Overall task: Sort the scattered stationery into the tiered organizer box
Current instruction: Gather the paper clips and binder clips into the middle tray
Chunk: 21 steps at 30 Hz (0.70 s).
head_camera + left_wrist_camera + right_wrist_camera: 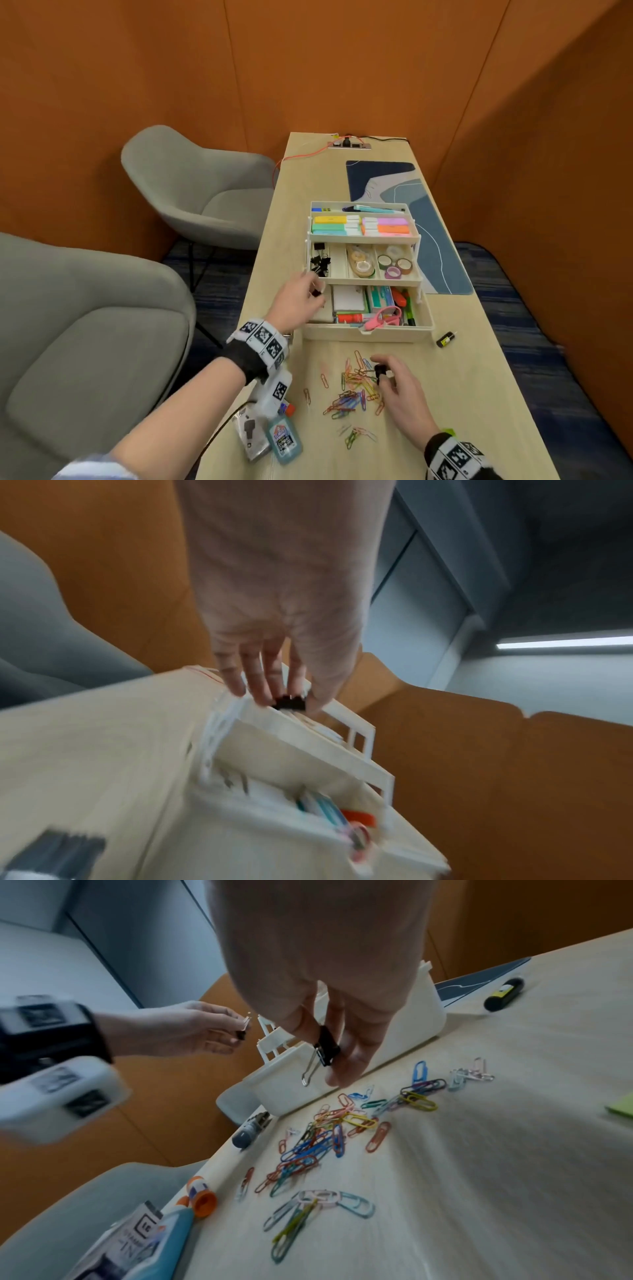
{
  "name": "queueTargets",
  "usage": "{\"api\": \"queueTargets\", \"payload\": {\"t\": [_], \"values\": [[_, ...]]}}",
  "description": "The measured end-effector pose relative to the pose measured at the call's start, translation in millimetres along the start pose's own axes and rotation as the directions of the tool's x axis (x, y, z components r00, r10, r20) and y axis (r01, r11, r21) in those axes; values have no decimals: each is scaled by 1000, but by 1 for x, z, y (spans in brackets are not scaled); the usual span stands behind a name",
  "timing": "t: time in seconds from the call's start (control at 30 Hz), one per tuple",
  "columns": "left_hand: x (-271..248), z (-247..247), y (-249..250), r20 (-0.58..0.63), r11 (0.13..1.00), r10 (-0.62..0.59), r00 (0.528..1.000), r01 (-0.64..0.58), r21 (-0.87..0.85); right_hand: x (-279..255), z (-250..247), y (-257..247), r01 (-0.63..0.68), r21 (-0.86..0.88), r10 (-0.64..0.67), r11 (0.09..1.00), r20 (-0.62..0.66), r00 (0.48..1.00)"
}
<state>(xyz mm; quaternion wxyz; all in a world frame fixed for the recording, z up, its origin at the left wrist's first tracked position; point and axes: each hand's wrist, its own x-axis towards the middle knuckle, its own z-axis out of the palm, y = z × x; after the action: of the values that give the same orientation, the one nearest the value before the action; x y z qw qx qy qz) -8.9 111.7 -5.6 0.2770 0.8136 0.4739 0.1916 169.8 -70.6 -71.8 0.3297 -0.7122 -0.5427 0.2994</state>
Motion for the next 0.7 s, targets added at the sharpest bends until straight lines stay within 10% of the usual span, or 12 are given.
{"api": "queueTargets", "payload": {"t": [0.7], "values": [[80, 19, -17, -17, 933, 103, 995, -90, 348, 32, 2, -40, 7, 135, -11, 991, 30, 999]]}}
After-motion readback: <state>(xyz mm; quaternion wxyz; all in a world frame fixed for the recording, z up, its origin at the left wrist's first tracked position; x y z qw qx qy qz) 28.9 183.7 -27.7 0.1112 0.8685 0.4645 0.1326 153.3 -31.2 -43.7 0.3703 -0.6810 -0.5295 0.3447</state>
